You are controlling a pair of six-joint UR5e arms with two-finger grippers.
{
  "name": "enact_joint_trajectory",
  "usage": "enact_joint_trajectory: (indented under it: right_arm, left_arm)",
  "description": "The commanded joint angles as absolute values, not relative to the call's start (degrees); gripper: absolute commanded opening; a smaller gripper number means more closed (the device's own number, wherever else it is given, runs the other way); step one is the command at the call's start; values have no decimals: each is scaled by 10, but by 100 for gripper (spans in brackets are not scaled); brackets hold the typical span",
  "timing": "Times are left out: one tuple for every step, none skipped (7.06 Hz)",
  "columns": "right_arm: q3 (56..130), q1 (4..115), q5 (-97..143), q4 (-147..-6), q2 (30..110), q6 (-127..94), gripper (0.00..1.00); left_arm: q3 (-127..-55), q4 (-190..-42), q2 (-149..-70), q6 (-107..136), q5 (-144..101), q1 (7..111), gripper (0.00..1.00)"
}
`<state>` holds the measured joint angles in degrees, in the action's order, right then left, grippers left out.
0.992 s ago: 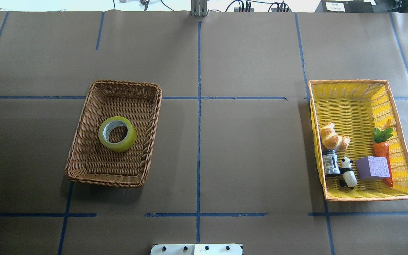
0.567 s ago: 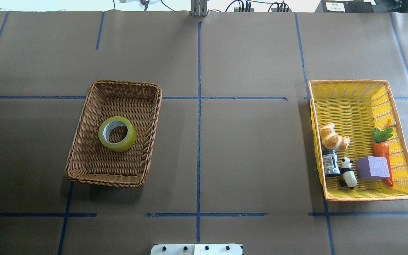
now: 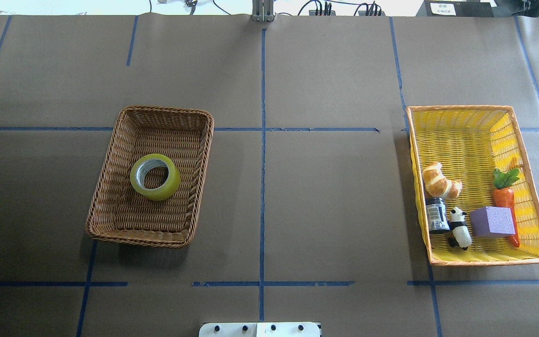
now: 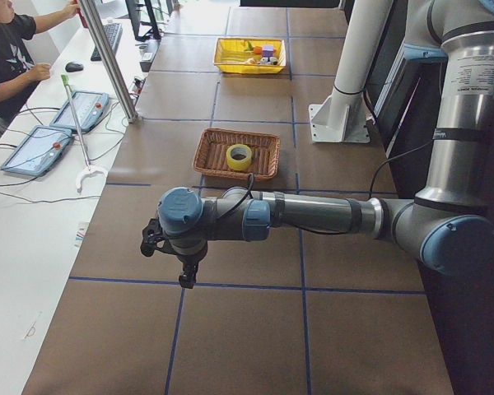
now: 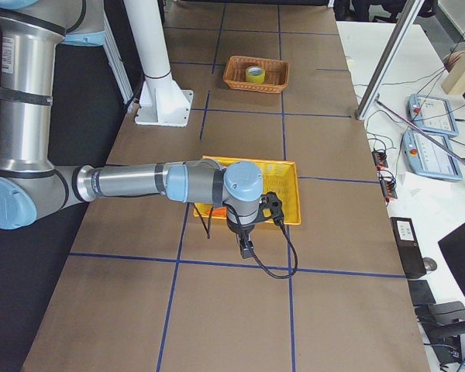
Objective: Move tape to another basket
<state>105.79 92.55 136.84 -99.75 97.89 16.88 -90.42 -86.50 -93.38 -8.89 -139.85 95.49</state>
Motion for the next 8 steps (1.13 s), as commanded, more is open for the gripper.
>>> enact_joint_trajectory:
  right_arm:
    - [1055, 914, 1374, -998, 976, 156, 100]
    - [1055, 913, 1376, -998, 980, 156, 100]
    - [1043, 905, 1373, -997, 983, 155, 100]
    - [1022, 905, 1371, -995, 973, 156, 100]
    - [1012, 905, 1373, -995, 953, 156, 100]
    - [1019, 906, 1376, -997, 956, 156, 100]
    - [1015, 906, 1375, -996, 974, 163, 100]
    - [1015, 906, 1374, -995, 969, 162, 100]
  left_arm:
    - [-904, -874, -906, -90, -1382, 955, 100]
    - [-913, -888, -892, -88, -1378, 955, 100]
    - [-914, -889, -889, -90, -1376, 955, 100]
    - [-912, -889, -889, -89, -1377, 955, 100]
    - [-934, -889, -884, -89, -1377, 957, 100]
    - [-943, -891, -868, -87, -1378, 955, 100]
    - [-941, -889, -873, -86, -1375, 954, 100]
    - [-948, -889, -872, -87, -1375, 954, 100]
